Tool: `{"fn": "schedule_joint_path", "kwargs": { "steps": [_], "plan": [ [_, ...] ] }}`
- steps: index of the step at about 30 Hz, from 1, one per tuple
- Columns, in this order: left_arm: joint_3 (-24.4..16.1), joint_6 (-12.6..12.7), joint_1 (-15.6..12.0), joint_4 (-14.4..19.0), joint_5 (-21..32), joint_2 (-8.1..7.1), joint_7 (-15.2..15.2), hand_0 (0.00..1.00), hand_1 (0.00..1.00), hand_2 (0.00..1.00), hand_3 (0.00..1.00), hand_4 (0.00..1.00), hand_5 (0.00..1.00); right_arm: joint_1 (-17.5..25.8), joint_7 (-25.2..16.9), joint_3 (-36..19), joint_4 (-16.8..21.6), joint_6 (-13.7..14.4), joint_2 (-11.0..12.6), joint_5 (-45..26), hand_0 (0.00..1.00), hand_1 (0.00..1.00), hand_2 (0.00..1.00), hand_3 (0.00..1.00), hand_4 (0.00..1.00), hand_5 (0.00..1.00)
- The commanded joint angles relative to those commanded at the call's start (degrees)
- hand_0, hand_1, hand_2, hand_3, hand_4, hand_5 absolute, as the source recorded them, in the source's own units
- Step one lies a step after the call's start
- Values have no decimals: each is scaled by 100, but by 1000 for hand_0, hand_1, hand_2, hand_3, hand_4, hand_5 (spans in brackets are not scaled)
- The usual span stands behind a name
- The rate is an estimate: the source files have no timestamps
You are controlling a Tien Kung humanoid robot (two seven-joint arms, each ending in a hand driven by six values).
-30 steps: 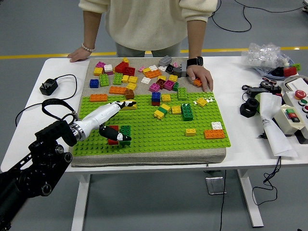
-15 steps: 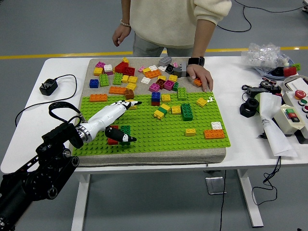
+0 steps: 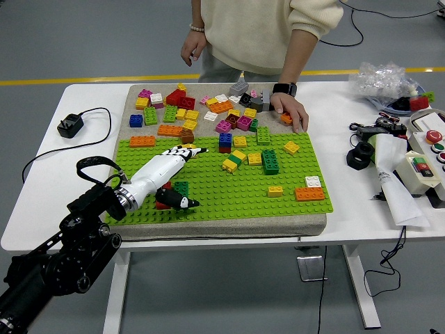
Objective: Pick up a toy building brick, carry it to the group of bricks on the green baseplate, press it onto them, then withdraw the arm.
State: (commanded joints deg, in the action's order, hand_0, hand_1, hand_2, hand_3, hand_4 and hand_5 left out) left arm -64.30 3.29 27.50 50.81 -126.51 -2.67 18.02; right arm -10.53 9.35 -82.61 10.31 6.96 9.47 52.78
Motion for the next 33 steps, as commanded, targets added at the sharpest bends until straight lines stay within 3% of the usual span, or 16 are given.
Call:
{"fn": "schedule_joint_path", "kwargs": {
  "steps": [21,33],
  "plan": [
    [128,341,39,-425,-49,68,6,998,981,965,965,998,249,-8,4,28,0,0,-9,-8,789,703,751,711,907,551],
    [35,370,65,-541,18,68,6,998,979,964,959,998,252,1,13,43,0,9,-17,5,790,703,751,712,907,551]
  ]
}}
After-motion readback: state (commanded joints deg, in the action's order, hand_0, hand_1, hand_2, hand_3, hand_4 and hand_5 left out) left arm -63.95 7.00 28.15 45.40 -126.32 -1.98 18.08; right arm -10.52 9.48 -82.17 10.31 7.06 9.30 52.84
